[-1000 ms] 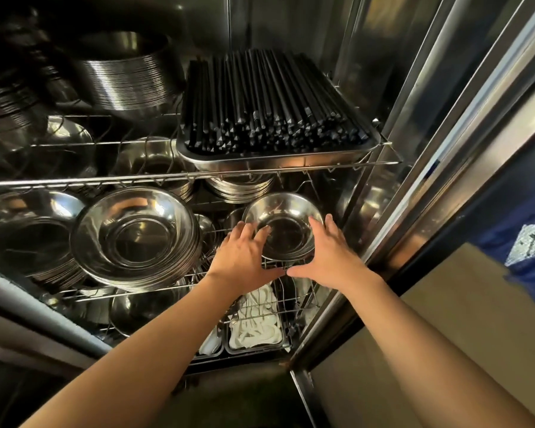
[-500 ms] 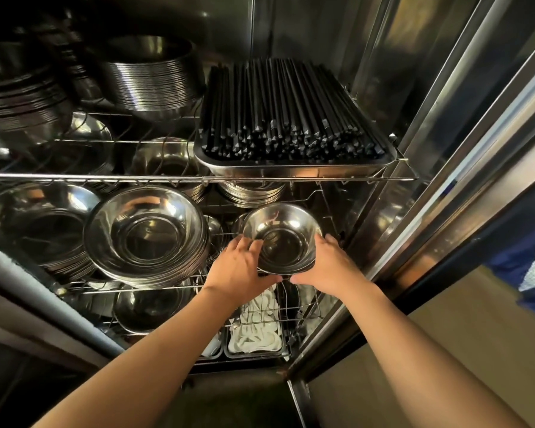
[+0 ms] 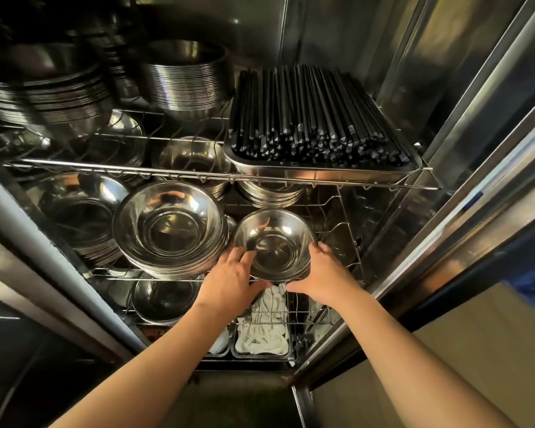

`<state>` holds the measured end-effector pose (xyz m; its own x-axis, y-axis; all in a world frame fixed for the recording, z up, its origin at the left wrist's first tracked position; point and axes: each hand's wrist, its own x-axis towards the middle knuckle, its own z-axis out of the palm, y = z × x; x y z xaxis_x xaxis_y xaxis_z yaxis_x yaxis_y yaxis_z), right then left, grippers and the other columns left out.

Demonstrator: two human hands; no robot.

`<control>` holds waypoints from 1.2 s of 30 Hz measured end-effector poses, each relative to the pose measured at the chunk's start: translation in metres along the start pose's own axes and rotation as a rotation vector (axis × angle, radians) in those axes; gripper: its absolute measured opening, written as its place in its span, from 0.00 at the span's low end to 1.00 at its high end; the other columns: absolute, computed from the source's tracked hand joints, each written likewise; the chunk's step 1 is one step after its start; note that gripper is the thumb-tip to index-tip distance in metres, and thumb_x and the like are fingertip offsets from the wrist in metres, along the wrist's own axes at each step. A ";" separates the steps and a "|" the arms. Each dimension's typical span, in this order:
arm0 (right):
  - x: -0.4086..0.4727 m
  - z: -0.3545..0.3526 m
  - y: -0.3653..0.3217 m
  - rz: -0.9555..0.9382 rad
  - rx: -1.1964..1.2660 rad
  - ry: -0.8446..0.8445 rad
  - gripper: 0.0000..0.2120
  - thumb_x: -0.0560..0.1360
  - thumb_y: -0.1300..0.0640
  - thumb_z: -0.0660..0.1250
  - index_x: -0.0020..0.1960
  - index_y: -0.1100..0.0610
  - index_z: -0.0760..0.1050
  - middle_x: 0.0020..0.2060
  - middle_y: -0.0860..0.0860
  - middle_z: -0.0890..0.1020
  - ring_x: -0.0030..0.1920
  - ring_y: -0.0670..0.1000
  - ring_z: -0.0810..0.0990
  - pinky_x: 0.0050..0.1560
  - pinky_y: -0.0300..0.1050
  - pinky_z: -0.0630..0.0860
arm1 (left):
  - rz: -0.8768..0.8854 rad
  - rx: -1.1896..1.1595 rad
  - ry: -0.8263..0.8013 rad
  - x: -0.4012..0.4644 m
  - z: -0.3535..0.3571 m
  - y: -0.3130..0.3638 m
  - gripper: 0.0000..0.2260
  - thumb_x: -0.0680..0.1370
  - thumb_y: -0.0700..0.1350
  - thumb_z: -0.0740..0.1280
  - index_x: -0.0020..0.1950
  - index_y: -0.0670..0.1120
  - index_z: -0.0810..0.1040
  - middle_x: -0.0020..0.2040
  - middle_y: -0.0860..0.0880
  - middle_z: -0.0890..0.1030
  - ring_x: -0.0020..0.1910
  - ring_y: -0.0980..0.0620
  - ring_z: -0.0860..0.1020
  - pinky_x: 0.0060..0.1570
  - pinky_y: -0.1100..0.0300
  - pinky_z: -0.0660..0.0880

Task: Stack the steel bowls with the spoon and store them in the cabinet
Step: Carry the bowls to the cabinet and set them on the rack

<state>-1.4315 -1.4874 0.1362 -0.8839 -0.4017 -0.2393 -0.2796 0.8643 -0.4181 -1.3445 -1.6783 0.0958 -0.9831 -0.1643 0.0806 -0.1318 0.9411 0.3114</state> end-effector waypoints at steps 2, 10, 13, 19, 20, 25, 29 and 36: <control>0.002 -0.004 0.003 0.020 0.022 -0.051 0.57 0.65 0.41 0.78 0.81 0.53 0.47 0.80 0.53 0.54 0.79 0.56 0.57 0.73 0.57 0.62 | -0.003 -0.006 0.035 -0.005 0.001 0.001 0.35 0.75 0.65 0.66 0.76 0.47 0.66 0.71 0.46 0.72 0.70 0.43 0.70 0.68 0.51 0.70; 0.048 -0.035 -0.001 0.078 0.088 0.108 0.32 0.78 0.49 0.65 0.79 0.50 0.59 0.77 0.54 0.64 0.73 0.59 0.68 0.66 0.57 0.70 | 0.028 0.028 0.091 -0.027 0.006 0.002 0.34 0.77 0.62 0.63 0.78 0.46 0.63 0.75 0.43 0.68 0.73 0.43 0.67 0.73 0.51 0.64; 0.067 -0.038 -0.006 0.079 0.098 0.133 0.28 0.81 0.52 0.64 0.78 0.53 0.61 0.77 0.55 0.65 0.74 0.59 0.67 0.69 0.56 0.69 | 0.035 0.033 0.066 -0.035 0.008 0.005 0.34 0.78 0.63 0.61 0.79 0.47 0.60 0.77 0.42 0.65 0.76 0.43 0.62 0.76 0.50 0.60; 0.084 -0.029 -0.007 0.092 0.067 0.151 0.10 0.79 0.60 0.62 0.50 0.61 0.82 0.46 0.57 0.83 0.46 0.57 0.81 0.40 0.45 0.75 | 0.083 0.086 0.001 -0.051 0.018 0.009 0.36 0.79 0.65 0.55 0.81 0.48 0.52 0.82 0.44 0.54 0.80 0.45 0.50 0.78 0.51 0.50; 0.084 -0.028 -0.005 0.100 0.079 0.169 0.11 0.79 0.61 0.62 0.41 0.61 0.80 0.39 0.55 0.81 0.39 0.55 0.79 0.34 0.43 0.71 | 0.093 0.094 -0.010 -0.053 0.019 0.009 0.36 0.79 0.65 0.55 0.82 0.48 0.50 0.82 0.44 0.53 0.80 0.45 0.49 0.79 0.51 0.50; 0.080 -0.024 -0.002 0.116 0.097 0.203 0.14 0.78 0.63 0.62 0.34 0.58 0.76 0.34 0.54 0.78 0.36 0.53 0.77 0.30 0.41 0.67 | 0.084 0.063 -0.019 -0.054 0.021 0.003 0.38 0.80 0.64 0.56 0.82 0.47 0.45 0.82 0.44 0.45 0.81 0.47 0.45 0.78 0.54 0.45; 0.076 -0.018 0.001 0.184 0.179 0.236 0.10 0.78 0.63 0.63 0.49 0.58 0.84 0.44 0.54 0.84 0.42 0.54 0.82 0.41 0.45 0.79 | 0.048 0.013 -0.035 -0.050 0.020 -0.004 0.39 0.80 0.65 0.57 0.82 0.48 0.44 0.82 0.46 0.43 0.81 0.49 0.45 0.77 0.55 0.50; 0.076 -0.011 0.006 0.215 0.262 0.275 0.10 0.79 0.61 0.65 0.57 0.60 0.82 0.46 0.54 0.83 0.32 0.43 0.74 0.29 0.37 0.71 | 0.030 -0.014 -0.061 -0.045 0.014 -0.008 0.39 0.79 0.65 0.58 0.82 0.48 0.47 0.83 0.46 0.46 0.81 0.49 0.49 0.77 0.55 0.54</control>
<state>-1.5046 -1.5095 0.1246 -0.9886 -0.0946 -0.1173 -0.0051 0.7992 -0.6011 -1.3010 -1.6744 0.0760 -0.9926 -0.1173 0.0329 -0.1005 0.9411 0.3228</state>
